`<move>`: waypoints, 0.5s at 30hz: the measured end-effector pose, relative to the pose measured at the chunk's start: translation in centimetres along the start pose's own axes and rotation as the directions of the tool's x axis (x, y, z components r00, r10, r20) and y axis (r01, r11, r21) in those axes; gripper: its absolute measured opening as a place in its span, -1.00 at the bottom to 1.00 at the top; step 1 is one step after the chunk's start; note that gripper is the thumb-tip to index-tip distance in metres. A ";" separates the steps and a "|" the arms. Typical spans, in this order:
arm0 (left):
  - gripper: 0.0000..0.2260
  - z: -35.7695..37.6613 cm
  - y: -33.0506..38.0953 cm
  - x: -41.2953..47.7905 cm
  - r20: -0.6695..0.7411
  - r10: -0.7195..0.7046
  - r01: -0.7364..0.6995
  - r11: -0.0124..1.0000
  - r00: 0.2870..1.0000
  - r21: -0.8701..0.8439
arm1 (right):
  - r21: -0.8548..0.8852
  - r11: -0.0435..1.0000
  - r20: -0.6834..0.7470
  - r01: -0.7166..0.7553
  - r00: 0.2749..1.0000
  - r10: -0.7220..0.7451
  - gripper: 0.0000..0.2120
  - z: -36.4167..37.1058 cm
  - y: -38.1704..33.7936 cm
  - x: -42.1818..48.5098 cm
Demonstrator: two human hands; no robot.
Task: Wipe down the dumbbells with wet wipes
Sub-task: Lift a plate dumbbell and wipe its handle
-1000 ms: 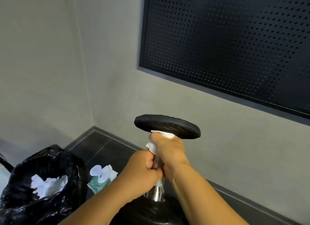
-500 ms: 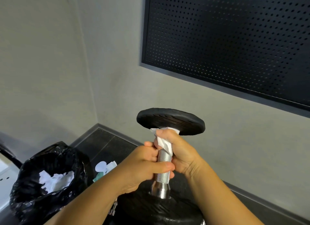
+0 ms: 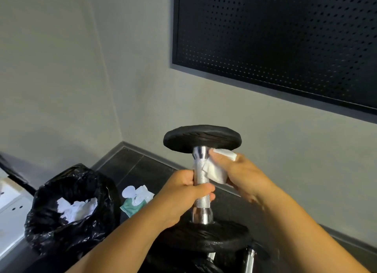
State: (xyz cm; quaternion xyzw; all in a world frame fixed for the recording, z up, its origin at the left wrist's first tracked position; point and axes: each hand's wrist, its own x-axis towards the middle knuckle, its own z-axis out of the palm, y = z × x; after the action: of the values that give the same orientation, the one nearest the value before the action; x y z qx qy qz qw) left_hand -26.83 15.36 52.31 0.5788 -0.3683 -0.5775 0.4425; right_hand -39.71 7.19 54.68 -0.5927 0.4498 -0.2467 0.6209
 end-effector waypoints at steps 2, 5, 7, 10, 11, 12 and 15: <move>-0.83 -0.1 -0.2 0.2 -0.013 -0.015 0.015 0.999 1.000 -0.038 | -0.078 0.997 -0.067 0.015 0.998 -0.020 -0.72 -1.5 0.4 -0.6; -0.80 -0.1 -0.3 0.6 -0.044 -0.040 0.036 0.997 0.998 -0.072 | -0.299 0.954 -0.079 0.028 0.995 -0.053 -0.67 -2.7 0.9 -1.2; -0.76 0.0 -0.4 1.1 -0.067 -0.029 0.024 0.997 0.997 -0.069 | -0.386 0.922 -0.067 -0.014 0.998 -0.013 -0.63 -2.6 1.2 -1.0; -0.74 -0.1 -0.4 1.8 -0.112 0.004 -0.008 0.999 0.994 -0.039 | -0.437 0.896 -0.022 -0.075 0.997 0.072 -0.52 -1.6 0.4 -1.2; -0.74 -0.1 -0.4 2.1 -0.128 0.012 -0.016 0.999 0.992 -0.028 | -0.450 0.890 0.005 -0.069 0.997 0.080 -0.51 -1.2 -0.1 -1.3; -0.75 -0.1 -0.4 2.3 -0.147 0.019 -0.022 1.000 0.989 -0.022 | -0.482 0.874 0.035 -0.052 0.996 0.079 -0.51 -0.8 -0.6 -1.5; -0.79 -0.2 -0.6 2.8 -0.212 0.017 -0.025 0.999 0.977 -0.036 | -0.698 0.716 0.077 0.002 0.994 0.073 -0.54 0.4 -1.2 -2.1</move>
State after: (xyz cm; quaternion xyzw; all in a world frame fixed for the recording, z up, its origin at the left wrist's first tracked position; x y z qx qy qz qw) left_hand -26.49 13.00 50.78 0.6245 -0.3142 -0.5149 0.4962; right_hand -40.09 8.91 56.34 -0.7855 0.4897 -0.0176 0.3780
